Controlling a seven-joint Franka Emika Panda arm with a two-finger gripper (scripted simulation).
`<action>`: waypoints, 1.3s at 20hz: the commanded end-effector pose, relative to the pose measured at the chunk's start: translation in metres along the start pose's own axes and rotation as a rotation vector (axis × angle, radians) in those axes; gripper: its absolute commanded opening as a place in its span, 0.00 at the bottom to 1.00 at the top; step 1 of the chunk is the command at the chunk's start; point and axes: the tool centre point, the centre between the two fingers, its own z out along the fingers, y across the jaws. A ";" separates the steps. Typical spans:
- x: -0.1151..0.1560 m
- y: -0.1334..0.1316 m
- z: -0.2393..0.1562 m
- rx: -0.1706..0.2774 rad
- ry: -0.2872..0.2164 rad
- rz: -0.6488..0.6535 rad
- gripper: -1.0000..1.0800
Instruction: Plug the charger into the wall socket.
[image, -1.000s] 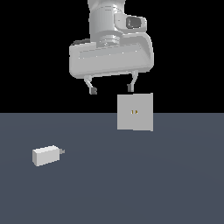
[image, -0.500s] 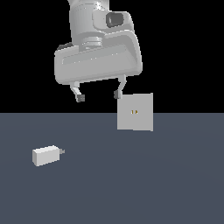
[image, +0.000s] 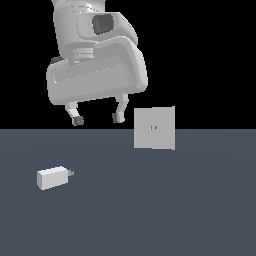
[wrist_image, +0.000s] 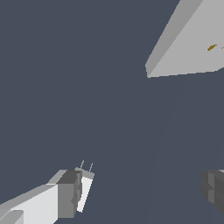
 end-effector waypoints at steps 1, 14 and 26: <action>-0.006 -0.005 0.003 -0.003 0.011 0.030 0.96; -0.033 -0.034 0.022 -0.022 0.068 0.178 0.96; -0.049 -0.059 0.039 -0.039 0.110 0.290 0.96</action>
